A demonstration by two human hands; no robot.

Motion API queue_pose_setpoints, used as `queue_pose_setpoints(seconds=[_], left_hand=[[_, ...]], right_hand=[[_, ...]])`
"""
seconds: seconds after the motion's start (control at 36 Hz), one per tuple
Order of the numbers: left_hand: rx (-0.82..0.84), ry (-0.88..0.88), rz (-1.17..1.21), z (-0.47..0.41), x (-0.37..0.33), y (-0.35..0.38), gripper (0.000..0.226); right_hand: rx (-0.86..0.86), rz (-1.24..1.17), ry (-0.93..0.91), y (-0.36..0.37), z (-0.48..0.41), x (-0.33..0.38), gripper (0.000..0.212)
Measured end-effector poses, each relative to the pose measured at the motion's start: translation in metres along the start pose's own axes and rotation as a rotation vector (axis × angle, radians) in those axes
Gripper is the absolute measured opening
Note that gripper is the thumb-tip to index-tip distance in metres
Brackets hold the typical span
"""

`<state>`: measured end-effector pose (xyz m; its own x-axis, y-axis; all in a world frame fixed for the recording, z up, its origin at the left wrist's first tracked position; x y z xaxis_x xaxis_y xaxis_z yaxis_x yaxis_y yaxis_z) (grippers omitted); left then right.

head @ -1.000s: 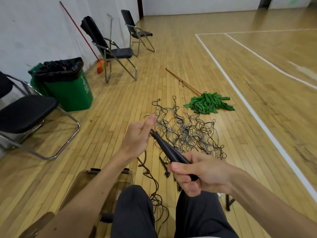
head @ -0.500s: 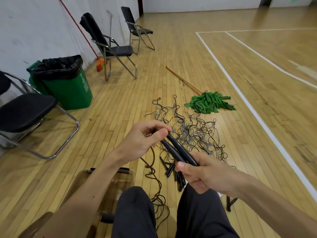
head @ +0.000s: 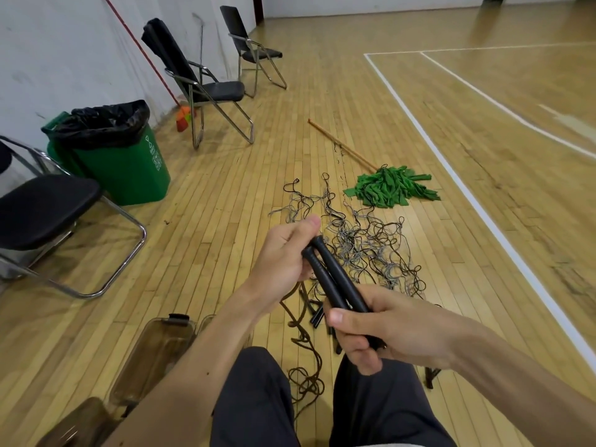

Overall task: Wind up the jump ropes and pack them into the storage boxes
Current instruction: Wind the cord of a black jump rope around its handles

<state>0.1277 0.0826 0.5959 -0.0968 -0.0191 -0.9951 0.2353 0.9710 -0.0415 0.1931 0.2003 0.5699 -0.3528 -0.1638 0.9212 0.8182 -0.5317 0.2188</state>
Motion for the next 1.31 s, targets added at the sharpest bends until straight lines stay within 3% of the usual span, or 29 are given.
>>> queue_pose_setpoints(seconds=[0.17,0.36,0.44,0.56,0.61,0.78,0.83,1.0,1.11,1.25,1.31], left_hand=[[-0.021,-0.014,0.033,-0.003,0.004,-0.003,0.040],[-0.074,-0.004,0.125,0.005,0.015,0.013,0.061],[-0.057,0.010,0.015,0.010,0.027,0.027,0.055],[-0.001,-0.056,0.078,0.014,0.058,0.047,0.041],[0.037,-0.067,-0.114,0.017,0.063,0.046,0.048],[0.238,-0.029,-1.327,0.019,0.040,0.037,0.039],[0.340,0.042,-1.606,0.021,0.037,0.041,0.057],[0.537,0.176,-1.841,0.025,0.015,0.047,0.037],[0.632,0.321,-1.849,0.025,-0.009,0.052,0.037],[0.732,0.290,-1.487,0.016,-0.037,0.039,0.054],[0.740,0.264,-1.363,0.010,-0.043,0.034,0.043]], right_hand=[[-0.009,-0.195,0.013,0.001,-0.006,-0.007,0.030],[-0.110,-0.118,-0.063,0.004,-0.009,0.003,0.033],[-0.206,-0.023,-0.091,-0.004,-0.006,0.012,0.036],[-0.331,0.035,-0.112,-0.025,0.003,0.022,0.031],[-0.366,0.082,-0.083,-0.034,0.003,0.021,0.028],[-0.469,0.346,0.041,-0.060,0.009,0.005,0.024],[-0.476,0.442,0.084,-0.063,0.010,0.004,0.025],[-0.490,0.731,0.251,-0.068,0.010,0.000,0.032],[-0.408,0.805,0.359,-0.064,0.009,-0.002,0.028],[-0.262,0.893,0.377,-0.051,0.009,0.003,0.030],[-0.213,0.948,0.364,-0.045,0.008,0.006,0.032]])
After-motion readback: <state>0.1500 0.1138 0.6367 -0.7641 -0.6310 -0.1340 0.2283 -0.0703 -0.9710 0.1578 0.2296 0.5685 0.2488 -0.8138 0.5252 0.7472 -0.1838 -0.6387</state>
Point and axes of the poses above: each hand's wrist, its own z-axis away from the middle knuckle, its own y-axis out of the palm, x = y × z, the point moved 7 cm from there along -z, towards the middle knuckle, and after that the axes turned 6 degrees about x, right-handed, at the moved point
